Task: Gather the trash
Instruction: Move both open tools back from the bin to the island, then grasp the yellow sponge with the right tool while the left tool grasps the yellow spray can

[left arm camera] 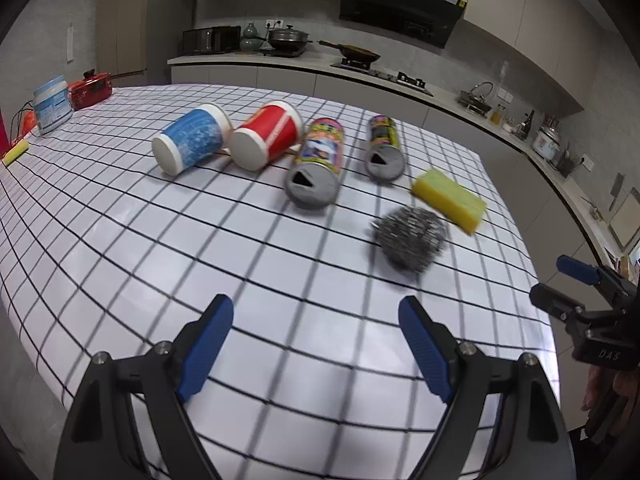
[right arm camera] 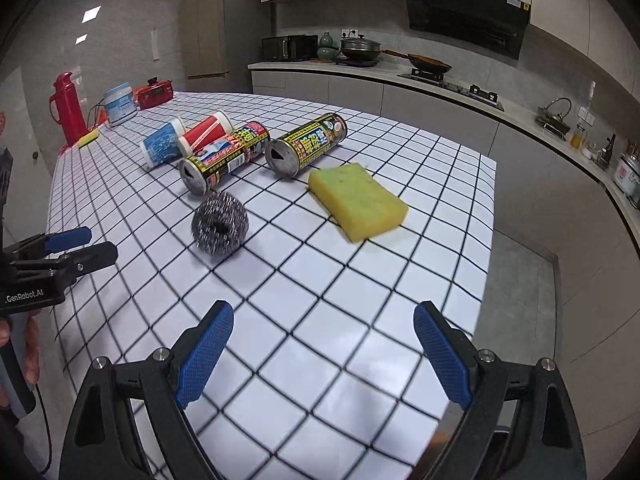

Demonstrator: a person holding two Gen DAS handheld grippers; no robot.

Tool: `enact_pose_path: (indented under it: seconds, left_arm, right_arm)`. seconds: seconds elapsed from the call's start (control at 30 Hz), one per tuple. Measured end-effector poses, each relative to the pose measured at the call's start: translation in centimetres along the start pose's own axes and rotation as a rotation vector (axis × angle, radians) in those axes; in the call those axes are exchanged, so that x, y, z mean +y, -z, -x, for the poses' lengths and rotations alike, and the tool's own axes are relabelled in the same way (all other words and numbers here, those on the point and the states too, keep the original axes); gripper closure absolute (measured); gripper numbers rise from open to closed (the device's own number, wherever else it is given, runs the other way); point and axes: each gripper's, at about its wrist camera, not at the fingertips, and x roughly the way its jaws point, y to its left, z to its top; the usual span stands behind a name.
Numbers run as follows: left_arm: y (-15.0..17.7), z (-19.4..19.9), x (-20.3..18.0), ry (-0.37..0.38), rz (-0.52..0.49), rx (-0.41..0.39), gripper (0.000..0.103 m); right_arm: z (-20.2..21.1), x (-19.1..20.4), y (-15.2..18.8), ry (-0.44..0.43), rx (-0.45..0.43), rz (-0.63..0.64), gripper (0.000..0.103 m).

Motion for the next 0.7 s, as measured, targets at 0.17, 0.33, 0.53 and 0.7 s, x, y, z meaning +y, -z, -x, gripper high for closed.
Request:
enact_pose_path:
  seconds: [0.17, 0.33, 0.53, 0.7]
  left_arm:
    - [-2.4, -1.9, 3.5, -0.021, 0.006, 0.002, 0.017]
    - [-3.9, -3.6, 5.5, -0.02, 0.01, 0.017, 0.017]
    - [-4.6, -4.9, 6.9, -0.02, 0.004, 0.029, 0.017]
    - [-5.7, -5.3, 9.2, -0.036, 0.013, 0.018, 0.017]
  right_arm:
    - [-2.2, 0.1, -2.3, 0.024, 0.004, -0.028, 0.01]
    - [-4.0, -0.1, -3.9, 0.044, 0.014, -0.055, 0.01]
    - [-5.6, 2.0, -5.0, 0.014, 0.006, -0.048, 0.01]
    - [-6.6, 1.2, -5.8, 0.004, 0.014, -0.098, 0.01]
